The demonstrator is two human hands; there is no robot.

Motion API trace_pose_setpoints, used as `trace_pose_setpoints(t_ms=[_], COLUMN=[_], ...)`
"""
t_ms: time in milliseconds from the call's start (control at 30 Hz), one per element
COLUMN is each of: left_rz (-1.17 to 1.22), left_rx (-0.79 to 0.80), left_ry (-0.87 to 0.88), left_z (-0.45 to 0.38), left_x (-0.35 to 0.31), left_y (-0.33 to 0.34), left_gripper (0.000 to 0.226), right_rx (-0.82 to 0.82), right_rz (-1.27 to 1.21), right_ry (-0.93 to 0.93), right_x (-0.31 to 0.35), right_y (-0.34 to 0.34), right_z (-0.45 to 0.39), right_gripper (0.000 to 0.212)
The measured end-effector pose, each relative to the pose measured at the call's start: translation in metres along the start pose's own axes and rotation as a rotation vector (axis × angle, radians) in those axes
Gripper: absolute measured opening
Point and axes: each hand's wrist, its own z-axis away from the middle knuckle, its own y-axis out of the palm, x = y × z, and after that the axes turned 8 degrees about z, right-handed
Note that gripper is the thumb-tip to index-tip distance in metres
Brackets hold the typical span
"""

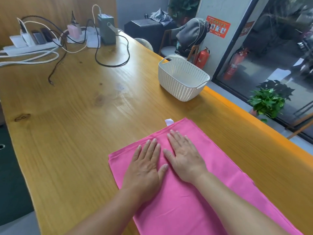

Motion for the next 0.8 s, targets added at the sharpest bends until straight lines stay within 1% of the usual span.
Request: trace_pose_setpoints(t_ms=[100,133,167,200,233,267,300,333,367,400,467,567,633,733,800], left_rz=[-0.011,-0.015,-0.016,-0.013,0.008,0.049,0.094,0.139,0.162,0.171,0.147,0.077,0.068,0.047,0.016], left_rx=[0.04,0.057,0.063,0.055,0.019,-0.027,-0.076,-0.112,-0.109,-0.087,-0.031,0.025,0.052,0.079,0.071], left_ry=[-0.021,-0.028,-0.032,-0.036,-0.031,-0.01,0.033,0.077,0.129,0.191,0.278,0.355,0.367,0.397,0.402], left_z=[0.002,0.003,0.002,-0.001,-0.006,-0.015,-0.027,-0.041,-0.056,-0.072,-0.1,-0.137,-0.154,-0.168,-0.172], left_x=[0.0,-0.001,-0.004,-0.006,-0.01,-0.015,-0.023,-0.029,-0.037,-0.048,-0.065,-0.083,-0.088,-0.091,-0.09], left_y=[-0.006,-0.006,-0.008,-0.01,-0.012,-0.014,-0.016,-0.017,-0.019,-0.017,-0.012,-0.003,0.001,0.005,0.01], left_gripper=[0.078,0.079,0.081,0.084,0.087,0.084,0.075,0.061,0.049,0.041,0.038,0.04,0.036,0.024,0.023], right_rx=[0.027,0.023,-0.017,-0.103,-0.223,-0.344,-0.446,-0.511,-0.522,-0.51,-0.468,-0.475,-0.48,-0.491,-0.507], right_rz=[0.063,0.072,0.07,0.05,0.012,-0.025,-0.04,-0.032,-0.023,-0.012,0.0,-0.008,-0.025,-0.01,0.002], right_ry=[0.176,0.234,0.287,0.34,0.394,0.443,0.481,0.515,0.556,0.607,0.68,0.731,0.746,0.712,0.709], right_x=[-0.039,-0.05,-0.06,-0.068,-0.072,-0.075,-0.079,-0.081,-0.082,-0.085,-0.087,-0.093,-0.099,-0.106,-0.108], right_y=[-0.009,-0.012,-0.015,-0.014,-0.015,-0.015,-0.013,-0.011,-0.009,-0.006,-0.001,0.003,0.002,0.003,0.005], right_z=[-0.003,-0.003,0.0,0.006,0.014,0.025,0.037,0.048,0.058,0.067,0.077,0.084,0.084,0.085,0.084], right_gripper=[0.074,0.07,0.067,0.062,0.058,0.054,0.051,0.046,0.04,0.034,0.022,0.011,0.01,0.013,0.014])
